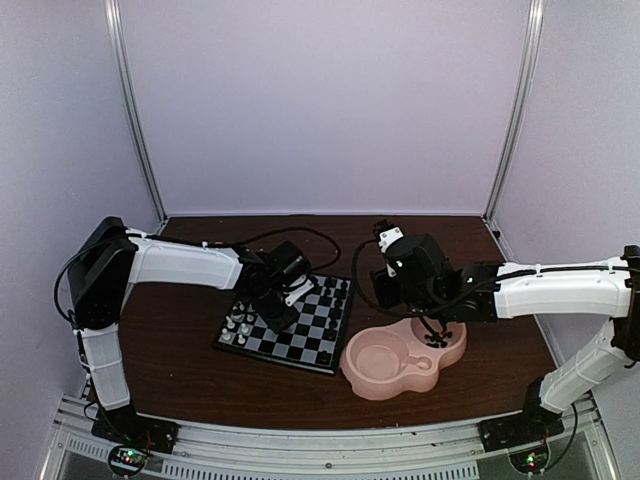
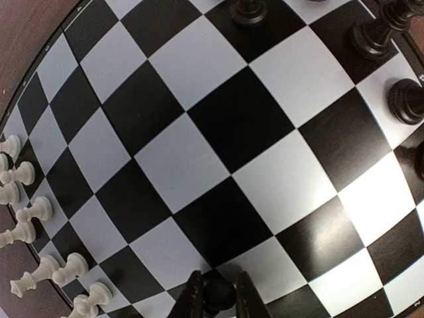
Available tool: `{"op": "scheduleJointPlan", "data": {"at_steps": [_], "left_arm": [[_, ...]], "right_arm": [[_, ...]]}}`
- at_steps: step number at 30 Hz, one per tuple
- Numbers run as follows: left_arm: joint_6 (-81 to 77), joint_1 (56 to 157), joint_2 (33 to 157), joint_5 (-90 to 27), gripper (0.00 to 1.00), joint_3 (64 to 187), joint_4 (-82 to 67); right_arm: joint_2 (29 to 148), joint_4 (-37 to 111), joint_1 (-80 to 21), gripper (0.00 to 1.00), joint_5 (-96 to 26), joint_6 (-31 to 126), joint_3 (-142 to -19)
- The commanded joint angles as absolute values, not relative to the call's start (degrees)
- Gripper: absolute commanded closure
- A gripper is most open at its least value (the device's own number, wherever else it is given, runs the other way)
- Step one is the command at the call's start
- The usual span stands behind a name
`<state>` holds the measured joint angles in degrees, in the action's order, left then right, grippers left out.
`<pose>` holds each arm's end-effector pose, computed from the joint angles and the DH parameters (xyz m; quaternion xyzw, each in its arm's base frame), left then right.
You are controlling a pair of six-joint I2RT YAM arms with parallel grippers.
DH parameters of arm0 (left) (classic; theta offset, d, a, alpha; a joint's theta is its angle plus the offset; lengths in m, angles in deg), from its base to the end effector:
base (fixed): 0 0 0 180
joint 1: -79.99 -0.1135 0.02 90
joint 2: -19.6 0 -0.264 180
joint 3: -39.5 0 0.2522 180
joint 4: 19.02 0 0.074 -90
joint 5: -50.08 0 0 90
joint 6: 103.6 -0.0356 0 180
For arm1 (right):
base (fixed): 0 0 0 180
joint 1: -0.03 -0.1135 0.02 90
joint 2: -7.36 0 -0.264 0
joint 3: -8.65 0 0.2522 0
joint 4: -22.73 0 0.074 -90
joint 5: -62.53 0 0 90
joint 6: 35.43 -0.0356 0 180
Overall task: Set up the chess pieces on the board
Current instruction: Pick up the pawn from the chessboard.
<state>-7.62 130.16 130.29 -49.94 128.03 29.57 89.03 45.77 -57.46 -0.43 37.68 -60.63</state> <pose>0.2499 -0.2900 0.1624 0.3559 0.9155 -0.0024 0.1875 0.1825 0.2563 0.2593 -0.1993 0.8476 0.1039 0.4807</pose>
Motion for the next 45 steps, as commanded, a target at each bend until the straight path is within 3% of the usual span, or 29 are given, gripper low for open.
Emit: {"op": "scheduleJointPlan", "data": {"at_steps": [1,12,21,30,38,42,45], "left_arm": [[-6.29,129.52,129.85,-48.32,0.86,128.02,30.43],[-2.35,129.18,124.49,-46.05,0.87,125.21,26.41],[13.06,125.14,114.48,-35.31,0.87,119.9,18.01],[41.0,123.57,105.65,-24.63,0.87,104.39,-14.4],[59.2,124.91,104.47,-24.31,0.88,95.67,-36.64],[64.84,127.13,106.04,-26.38,0.88,92.84,-45.38],[67.79,128.86,108.31,-27.23,0.88,92.59,-49.71]], "right_arm": [[88.52,45.55,-57.25,0.57,0.02,37.25,-60.47],[86.95,43.86,-57.3,0.57,-1.25,37.7,-59.23],[78.89,34.62,-57.27,0.56,-12.22,40.75,-52.7],[75.72,23.79,-57.71,0.57,-30.49,43.86,-47.18],[79.43,21.5,-59.2,0.55,-31.76,46.11,-47.24],[83.51,20.92,-60.82,0.51,-26.01,45.93,-49.47],[86.08,13.0,-61.99,0.51,-24.92,47.65,-47.23]]}}
